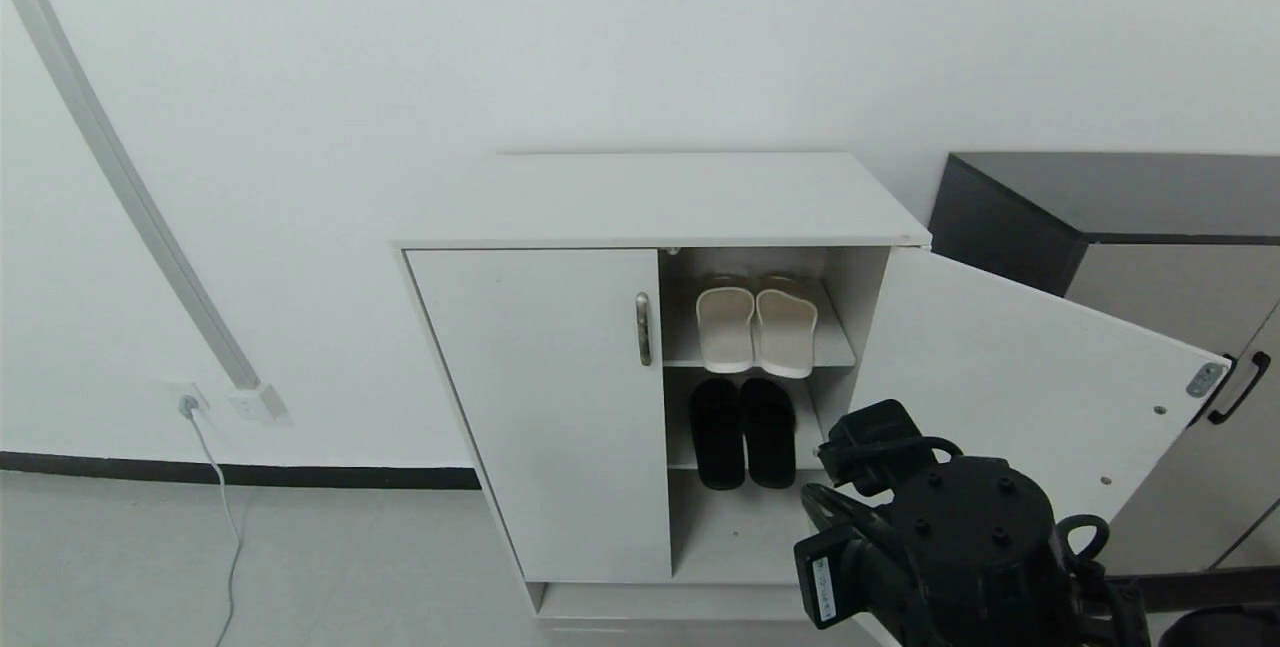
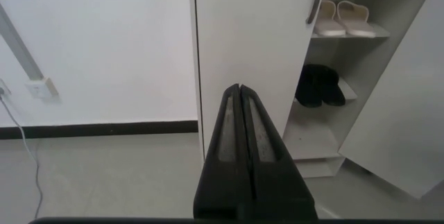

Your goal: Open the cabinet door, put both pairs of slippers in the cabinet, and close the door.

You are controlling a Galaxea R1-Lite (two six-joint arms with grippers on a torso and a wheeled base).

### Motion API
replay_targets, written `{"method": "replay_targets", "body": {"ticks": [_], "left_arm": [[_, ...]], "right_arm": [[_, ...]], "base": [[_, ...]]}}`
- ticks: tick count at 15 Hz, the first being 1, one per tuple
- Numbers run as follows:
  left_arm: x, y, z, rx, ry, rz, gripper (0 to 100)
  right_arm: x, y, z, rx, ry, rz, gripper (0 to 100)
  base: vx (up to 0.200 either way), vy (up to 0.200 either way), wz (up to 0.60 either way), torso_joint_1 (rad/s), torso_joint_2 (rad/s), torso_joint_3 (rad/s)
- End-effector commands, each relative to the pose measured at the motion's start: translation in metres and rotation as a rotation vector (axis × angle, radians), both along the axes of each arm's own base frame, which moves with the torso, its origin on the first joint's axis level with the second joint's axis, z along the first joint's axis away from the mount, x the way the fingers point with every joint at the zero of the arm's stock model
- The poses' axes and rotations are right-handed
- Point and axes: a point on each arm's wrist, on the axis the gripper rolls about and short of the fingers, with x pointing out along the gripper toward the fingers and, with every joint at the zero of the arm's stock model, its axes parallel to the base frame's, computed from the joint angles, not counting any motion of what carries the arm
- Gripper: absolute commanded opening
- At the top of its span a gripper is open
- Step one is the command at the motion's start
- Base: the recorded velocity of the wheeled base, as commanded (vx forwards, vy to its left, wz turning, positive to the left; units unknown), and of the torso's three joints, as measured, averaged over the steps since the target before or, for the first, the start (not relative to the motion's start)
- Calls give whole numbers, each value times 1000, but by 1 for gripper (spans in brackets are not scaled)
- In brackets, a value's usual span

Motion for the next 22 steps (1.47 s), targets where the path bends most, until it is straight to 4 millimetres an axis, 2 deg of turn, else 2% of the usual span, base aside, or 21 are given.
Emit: {"method": "replay_targets", "body": {"ticks": [1,15,22], "left_arm": [[0,0,0,0,2,0,0],[0,0,0,0,2,0,0],[0,0,0,3,1,0,0]], "right_arm": [[0,0,0,4,1,-1,0],[0,-2,2,6,-5,-6,0],[2,-2,2,13,-1,-9,0]], "base": [[0,0,0,183,-500,-315],[0,0,0,233,-555,-323],[0,0,0,179,-393,-207]]}}
